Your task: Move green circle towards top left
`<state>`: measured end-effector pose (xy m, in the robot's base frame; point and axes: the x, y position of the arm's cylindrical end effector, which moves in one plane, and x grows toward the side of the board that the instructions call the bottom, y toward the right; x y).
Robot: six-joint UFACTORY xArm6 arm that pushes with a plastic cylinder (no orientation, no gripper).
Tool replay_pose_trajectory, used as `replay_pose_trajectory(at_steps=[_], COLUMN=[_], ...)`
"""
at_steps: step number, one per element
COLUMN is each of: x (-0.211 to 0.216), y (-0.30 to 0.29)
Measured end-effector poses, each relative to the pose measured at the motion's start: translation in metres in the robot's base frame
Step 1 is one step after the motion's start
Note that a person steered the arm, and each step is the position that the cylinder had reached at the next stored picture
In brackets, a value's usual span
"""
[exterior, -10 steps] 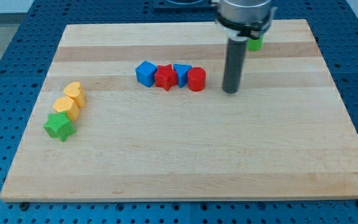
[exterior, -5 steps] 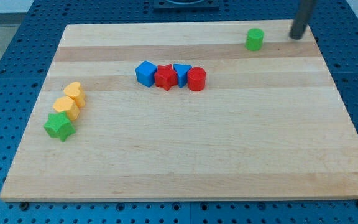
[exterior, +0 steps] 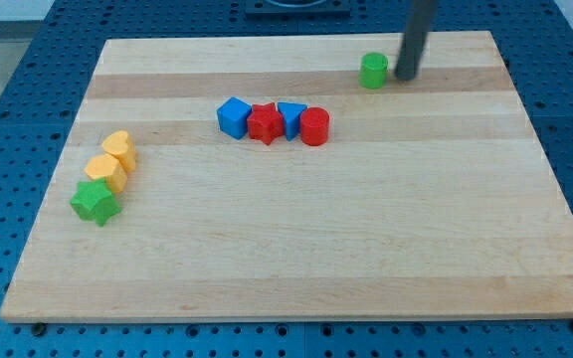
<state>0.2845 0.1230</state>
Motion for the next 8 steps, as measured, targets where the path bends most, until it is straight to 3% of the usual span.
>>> replay_pose_trajectory(at_steps=[3,4,5,6,8], x=[0.000,0.011,0.010,-0.022,-0.008], y=[-0.205,-0.184,-0.127,-0.118,-0.257])
